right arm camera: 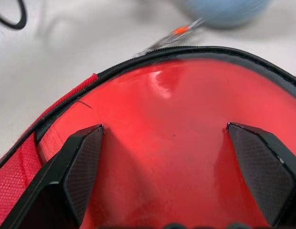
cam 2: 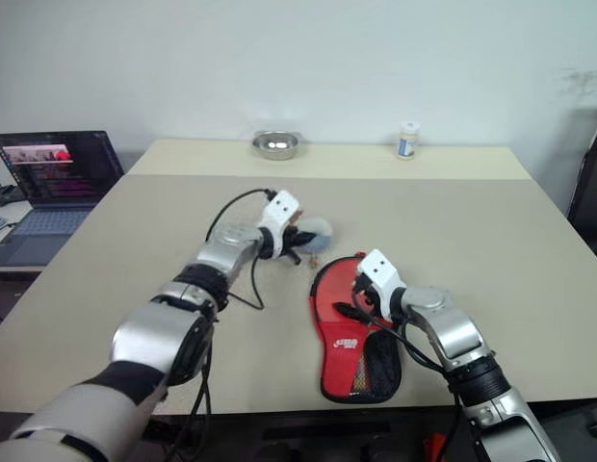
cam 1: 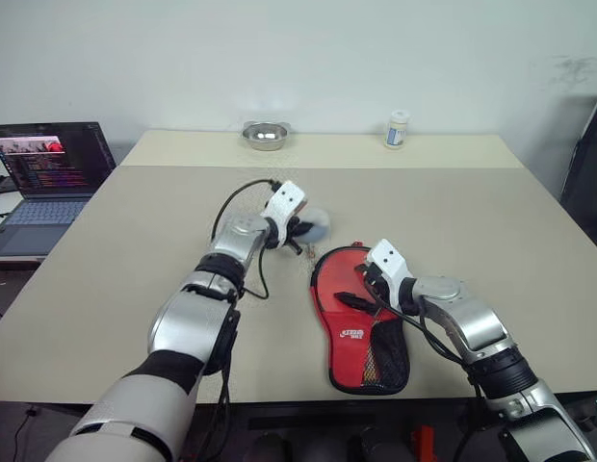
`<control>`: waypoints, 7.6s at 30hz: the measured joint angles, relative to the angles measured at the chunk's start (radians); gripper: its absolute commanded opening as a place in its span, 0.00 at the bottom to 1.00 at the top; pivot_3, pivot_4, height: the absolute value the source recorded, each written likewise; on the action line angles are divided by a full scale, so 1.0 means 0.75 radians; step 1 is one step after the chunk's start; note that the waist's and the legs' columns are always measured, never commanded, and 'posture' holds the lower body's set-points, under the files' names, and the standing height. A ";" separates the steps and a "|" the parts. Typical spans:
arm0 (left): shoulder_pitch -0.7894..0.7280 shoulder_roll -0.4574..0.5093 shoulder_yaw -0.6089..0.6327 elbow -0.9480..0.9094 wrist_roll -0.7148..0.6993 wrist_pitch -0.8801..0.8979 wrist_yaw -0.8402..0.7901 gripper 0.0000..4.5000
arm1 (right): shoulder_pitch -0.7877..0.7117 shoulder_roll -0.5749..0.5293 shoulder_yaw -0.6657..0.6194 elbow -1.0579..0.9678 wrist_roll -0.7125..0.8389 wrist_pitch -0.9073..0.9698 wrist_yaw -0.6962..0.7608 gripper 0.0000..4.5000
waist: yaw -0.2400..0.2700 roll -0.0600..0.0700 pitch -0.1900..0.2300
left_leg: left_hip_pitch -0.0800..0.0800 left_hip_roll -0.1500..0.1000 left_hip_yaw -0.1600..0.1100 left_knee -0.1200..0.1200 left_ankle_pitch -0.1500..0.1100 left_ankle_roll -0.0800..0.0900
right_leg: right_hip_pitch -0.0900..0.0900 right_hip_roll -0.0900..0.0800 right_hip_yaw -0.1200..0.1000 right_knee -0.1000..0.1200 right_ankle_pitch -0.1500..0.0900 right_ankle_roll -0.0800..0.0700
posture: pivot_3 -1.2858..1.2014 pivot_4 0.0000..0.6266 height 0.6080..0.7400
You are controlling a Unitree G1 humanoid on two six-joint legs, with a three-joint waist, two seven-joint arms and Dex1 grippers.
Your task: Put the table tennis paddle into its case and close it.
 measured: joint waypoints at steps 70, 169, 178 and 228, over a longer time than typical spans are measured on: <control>0.758 0.004 -0.051 -1.230 -0.320 0.189 -0.668 0.85 | 0.075 -0.405 -0.638 -0.628 0.494 0.639 0.005 1.00 | -0.002 0.004 -0.010 | 0.002 -0.002 0.002 0.000 -0.002 -0.003 | 0.002 -0.002 0.003 -0.003 -0.002 0.001 | 0.52 0.24 1.00; 0.428 -0.362 -0.137 -0.214 -0.014 -0.304 -0.375 0.86 | 1.306 -0.918 -0.819 -1.358 0.328 0.477 0.362 0.01 | 0.072 0.011 -0.044 | 0.005 -0.037 -0.016 0.000 -0.011 0.019 | 0.031 -0.038 -0.007 -0.025 -0.013 0.034 | 0.52 0.24 1.00; 0.431 -0.368 -0.138 -0.214 -0.009 -0.304 -0.363 0.86 | 1.402 -0.938 -0.926 -1.388 0.423 0.475 0.408 0.01 | 0.071 0.011 -0.044 | 0.008 -0.038 -0.022 0.000 -0.011 0.018 | 0.037 -0.043 -0.012 -0.027 -0.014 0.035 | 0.52 0.24 1.00; 0.778 0.259 0.179 -1.514 -0.477 0.402 -0.661 0.86 | 0.159 -0.405 -0.643 0.236 0.355 -0.429 0.360 0.82 | 0.024 0.026 -0.009 | -0.016 -0.046 -0.036 0.002 -0.008 0.019 | 0.019 -0.048 -0.032 -0.020 -0.013 0.024 | 0.52 0.24 1.00</control>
